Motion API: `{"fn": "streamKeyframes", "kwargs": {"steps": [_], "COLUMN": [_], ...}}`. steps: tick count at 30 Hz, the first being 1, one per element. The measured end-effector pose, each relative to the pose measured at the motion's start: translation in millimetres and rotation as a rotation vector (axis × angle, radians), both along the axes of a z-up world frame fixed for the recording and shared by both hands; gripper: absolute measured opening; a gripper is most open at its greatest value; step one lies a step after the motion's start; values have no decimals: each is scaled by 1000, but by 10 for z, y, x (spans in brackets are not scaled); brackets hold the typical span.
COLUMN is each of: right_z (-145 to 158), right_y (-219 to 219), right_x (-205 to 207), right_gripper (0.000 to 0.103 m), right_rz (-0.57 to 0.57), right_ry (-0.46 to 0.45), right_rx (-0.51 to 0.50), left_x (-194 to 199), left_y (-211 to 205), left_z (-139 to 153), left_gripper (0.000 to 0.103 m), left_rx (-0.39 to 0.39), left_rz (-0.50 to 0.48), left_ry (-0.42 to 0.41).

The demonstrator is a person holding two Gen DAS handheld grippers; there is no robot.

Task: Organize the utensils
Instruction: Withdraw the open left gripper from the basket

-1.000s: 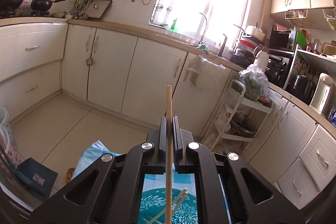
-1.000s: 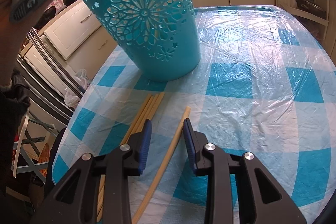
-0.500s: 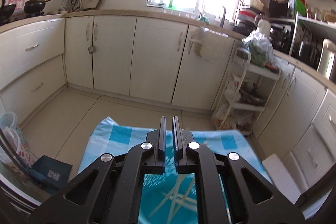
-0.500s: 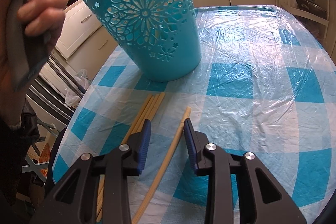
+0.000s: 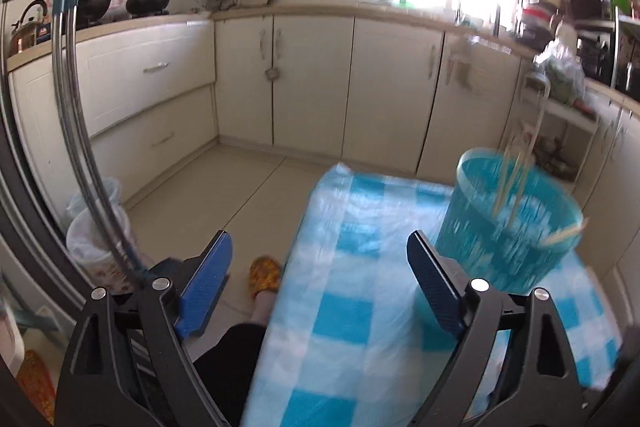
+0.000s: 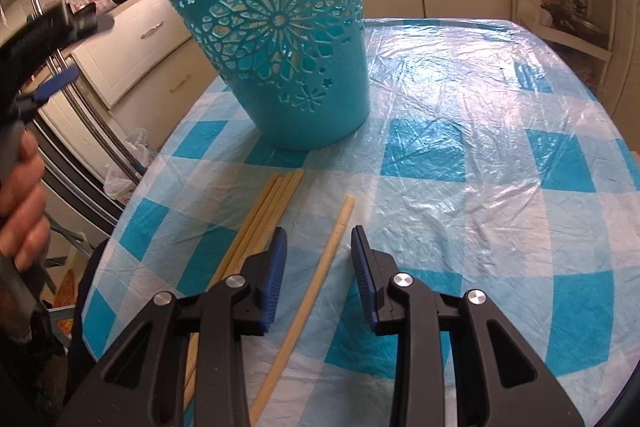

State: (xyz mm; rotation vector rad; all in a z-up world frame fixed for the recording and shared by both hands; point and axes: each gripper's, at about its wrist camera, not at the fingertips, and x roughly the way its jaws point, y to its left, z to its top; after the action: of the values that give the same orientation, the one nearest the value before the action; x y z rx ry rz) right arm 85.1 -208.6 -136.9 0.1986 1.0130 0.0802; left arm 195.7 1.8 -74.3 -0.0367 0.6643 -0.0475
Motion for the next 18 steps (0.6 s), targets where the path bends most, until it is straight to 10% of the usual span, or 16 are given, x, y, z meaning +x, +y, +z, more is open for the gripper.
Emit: {"fn": "streamKeyframes", "kwargs": {"steps": [5, 9, 18], "right_z": [5, 12, -1], "right_y": [290, 316, 159], "right_x": [-139, -116, -37], "right_gripper": [31, 13, 15], "right_rz": [23, 52, 56], "right_ry": [-6, 17, 59], "right_rx": [-186, -198, -182], "left_x": [-85, -105, -83], "left_y": [-104, -229, -272], "left_z": [-412, -615, -828], "left_gripper": [87, 89, 92], "left_rx": [24, 37, 28], "left_rz": [-62, -104, -122], "left_ry": [122, 173, 235]}}
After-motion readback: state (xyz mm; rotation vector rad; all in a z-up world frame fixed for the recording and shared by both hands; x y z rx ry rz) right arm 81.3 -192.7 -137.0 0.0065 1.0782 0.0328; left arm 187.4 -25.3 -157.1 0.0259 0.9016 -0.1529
